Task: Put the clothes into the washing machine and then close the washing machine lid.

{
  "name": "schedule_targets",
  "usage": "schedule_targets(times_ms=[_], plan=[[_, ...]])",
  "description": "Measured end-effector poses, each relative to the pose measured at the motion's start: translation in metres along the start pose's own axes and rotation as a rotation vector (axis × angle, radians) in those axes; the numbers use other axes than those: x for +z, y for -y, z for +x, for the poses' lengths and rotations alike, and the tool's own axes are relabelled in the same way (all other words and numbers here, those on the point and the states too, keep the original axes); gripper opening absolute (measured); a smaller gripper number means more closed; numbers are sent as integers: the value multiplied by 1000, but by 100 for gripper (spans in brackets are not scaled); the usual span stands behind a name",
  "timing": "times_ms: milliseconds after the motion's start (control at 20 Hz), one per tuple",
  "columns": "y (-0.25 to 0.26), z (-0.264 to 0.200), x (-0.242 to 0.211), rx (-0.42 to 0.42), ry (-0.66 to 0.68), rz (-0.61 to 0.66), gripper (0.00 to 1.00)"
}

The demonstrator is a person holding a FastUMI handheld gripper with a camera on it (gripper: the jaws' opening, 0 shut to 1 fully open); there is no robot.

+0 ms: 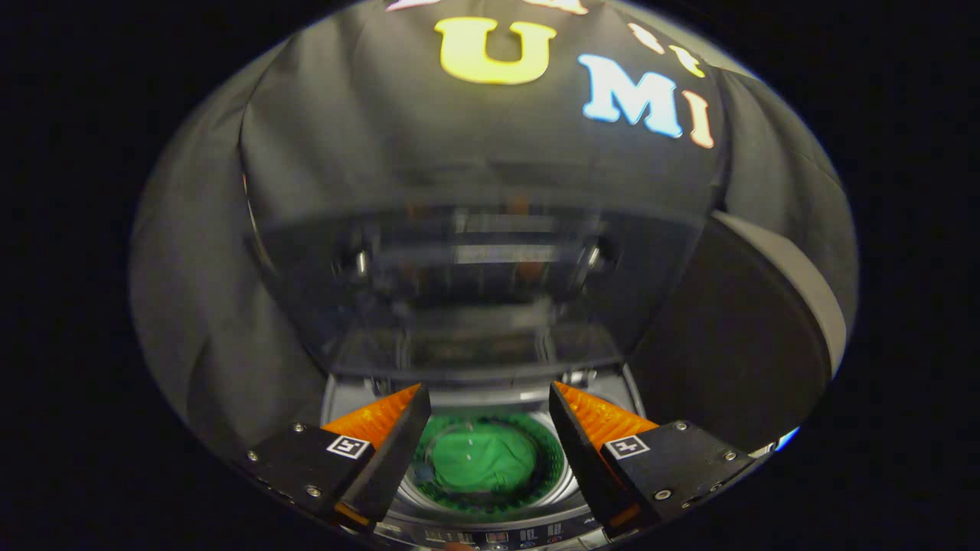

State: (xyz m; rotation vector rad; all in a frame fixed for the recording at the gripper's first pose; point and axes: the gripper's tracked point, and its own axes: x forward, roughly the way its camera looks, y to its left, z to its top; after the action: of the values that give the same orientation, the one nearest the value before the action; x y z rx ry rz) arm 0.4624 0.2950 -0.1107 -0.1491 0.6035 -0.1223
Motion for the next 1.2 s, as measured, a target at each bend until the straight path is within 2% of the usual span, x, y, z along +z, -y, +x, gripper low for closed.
schedule_targets(times_ms=[150,250,450,800,950,1200], plan=[[26,-25,87,-17,163,62,95],[42,-30,113,-38,186,69,95],[47,32,135,-25,122,42,95],[45,99,113,44,-43,-75,95],[36,111,102,101,-71,-16,96],[40,110,100,89,-69,-6,97]])
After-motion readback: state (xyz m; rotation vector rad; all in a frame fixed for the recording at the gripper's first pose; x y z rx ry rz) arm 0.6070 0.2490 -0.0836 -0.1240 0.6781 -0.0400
